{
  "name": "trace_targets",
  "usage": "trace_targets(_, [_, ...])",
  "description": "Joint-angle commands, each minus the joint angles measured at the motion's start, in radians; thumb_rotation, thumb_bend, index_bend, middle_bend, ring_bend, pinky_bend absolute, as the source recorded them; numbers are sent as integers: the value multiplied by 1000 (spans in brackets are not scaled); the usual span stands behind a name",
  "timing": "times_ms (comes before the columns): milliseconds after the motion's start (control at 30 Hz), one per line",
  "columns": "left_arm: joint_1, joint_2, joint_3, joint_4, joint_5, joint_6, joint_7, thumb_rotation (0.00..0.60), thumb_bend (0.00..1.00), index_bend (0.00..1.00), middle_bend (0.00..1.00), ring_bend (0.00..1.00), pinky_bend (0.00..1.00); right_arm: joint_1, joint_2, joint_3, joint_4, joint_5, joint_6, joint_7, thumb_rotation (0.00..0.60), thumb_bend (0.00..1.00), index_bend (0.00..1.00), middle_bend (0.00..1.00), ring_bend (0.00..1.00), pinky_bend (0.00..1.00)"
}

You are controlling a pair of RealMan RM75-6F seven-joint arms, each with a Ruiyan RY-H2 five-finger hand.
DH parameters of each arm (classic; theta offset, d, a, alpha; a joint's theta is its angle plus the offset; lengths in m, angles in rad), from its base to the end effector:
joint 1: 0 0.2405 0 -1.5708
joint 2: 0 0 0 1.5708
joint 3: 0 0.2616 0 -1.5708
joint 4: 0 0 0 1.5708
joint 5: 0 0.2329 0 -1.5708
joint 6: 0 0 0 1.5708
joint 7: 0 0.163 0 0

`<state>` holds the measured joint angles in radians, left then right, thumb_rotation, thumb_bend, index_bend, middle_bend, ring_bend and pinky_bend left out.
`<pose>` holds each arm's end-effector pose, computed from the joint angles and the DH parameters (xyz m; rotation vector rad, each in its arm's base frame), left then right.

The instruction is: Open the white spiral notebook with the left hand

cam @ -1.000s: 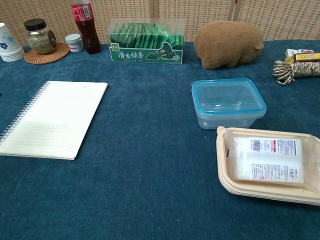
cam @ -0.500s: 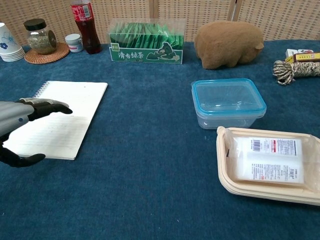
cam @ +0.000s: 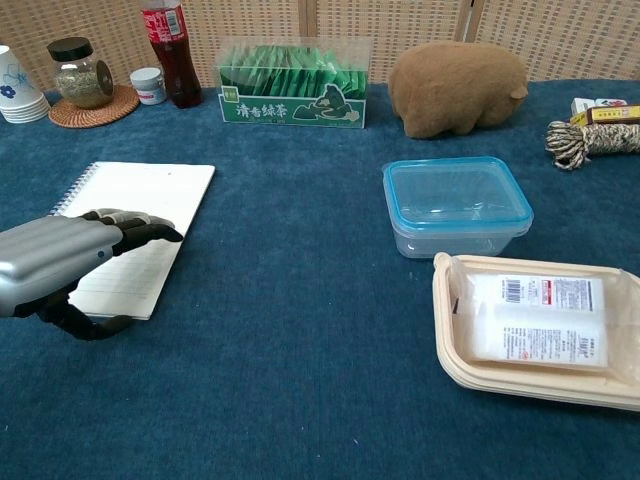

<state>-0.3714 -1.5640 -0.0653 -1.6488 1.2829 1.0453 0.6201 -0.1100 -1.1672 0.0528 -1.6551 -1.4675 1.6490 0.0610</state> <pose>-0.2036 0.2463 -0.0649 -1.9139 -0.9423 -0.7205 -0.3392 -0.1367 0.1476 1.0971 -1.0004 0.9452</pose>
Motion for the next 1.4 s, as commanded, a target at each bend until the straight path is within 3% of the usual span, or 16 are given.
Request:
trace_targets(33, [-10,-11,1,4,-11,1,6,600,309,196,74,0,0,-5,2,2,3,2,6,5,600,305,222,148,43,121])
trace_targets(433, [-35,-55,11,39,-31,15,26,600,308,193,77,0,0,-21,7,5,13,3,22,19,600,306,222,148,42,121])
trace_targets(733, [-26,-88,2,76,8,99,-15,600,308,187,100,0,0,-27,7,9,17,4,24,24,600,305,222,148,42,121])
trace_targets(1233, [11,-149,-7,190,115,251,-211,600,317,172,120,0,0,-33,12,15,9,-3,32,14,600,305,221,148,42,121])
trace_targets(1400, [47,-162,-14,228,155,346,-298,600,336,169,121,0,0,-38,18,17,7,-9,45,15,600,306,221,148,42,121])
